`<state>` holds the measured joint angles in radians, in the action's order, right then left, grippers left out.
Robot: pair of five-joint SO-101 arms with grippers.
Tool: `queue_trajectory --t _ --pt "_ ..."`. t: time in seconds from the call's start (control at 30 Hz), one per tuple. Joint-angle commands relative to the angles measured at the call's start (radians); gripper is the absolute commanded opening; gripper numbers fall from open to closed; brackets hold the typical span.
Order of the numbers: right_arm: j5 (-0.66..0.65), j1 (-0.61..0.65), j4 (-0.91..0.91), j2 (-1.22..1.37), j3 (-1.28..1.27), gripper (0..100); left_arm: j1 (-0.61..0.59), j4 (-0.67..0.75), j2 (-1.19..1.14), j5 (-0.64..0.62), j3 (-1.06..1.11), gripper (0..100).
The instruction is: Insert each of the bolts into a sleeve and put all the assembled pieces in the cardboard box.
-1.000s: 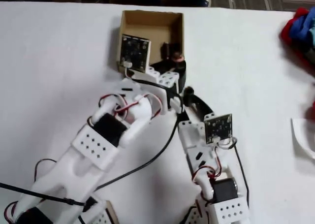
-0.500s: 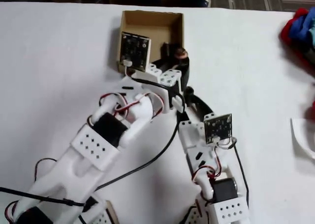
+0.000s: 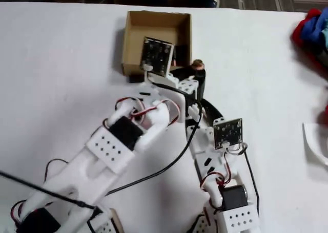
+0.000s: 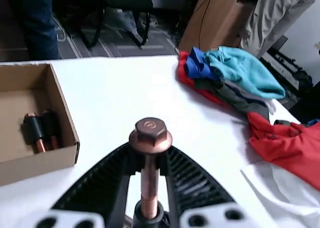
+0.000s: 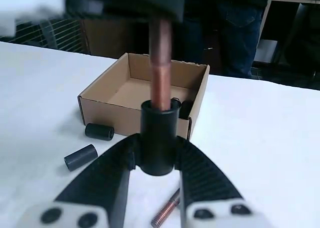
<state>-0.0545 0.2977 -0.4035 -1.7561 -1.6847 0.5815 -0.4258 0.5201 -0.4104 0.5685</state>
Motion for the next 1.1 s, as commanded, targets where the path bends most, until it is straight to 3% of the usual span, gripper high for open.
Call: queue_trajectory --t 0.0,0.17,0.37,0.57,0.87,1.07 --pt "-0.009 -0.001 0.005 -0.005 -0.009 1.9 0.015 0.002 -0.017 -0.002 -0.035 3" --pt "-0.009 -0.001 0.005 -0.007 -0.009 1.9 0.012 -0.005 -0.031 -0.002 -0.022 3" --pt "-0.009 -0.001 0.005 -0.007 -0.009 1.9 0.011 -0.147 -0.031 -0.002 -0.024 3" --pt "-0.009 -0.001 0.005 -0.007 -0.009 1.9 0.012 -0.178 -0.023 0.009 -0.041 3" --pt "-0.009 -0.001 0.005 -0.007 -0.009 1.9 0.011 -0.316 -0.023 0.069 -0.147 30" --pt "-0.009 -0.001 0.005 -0.007 -0.009 1.9 0.008 -0.347 -0.023 0.069 -0.191 31"
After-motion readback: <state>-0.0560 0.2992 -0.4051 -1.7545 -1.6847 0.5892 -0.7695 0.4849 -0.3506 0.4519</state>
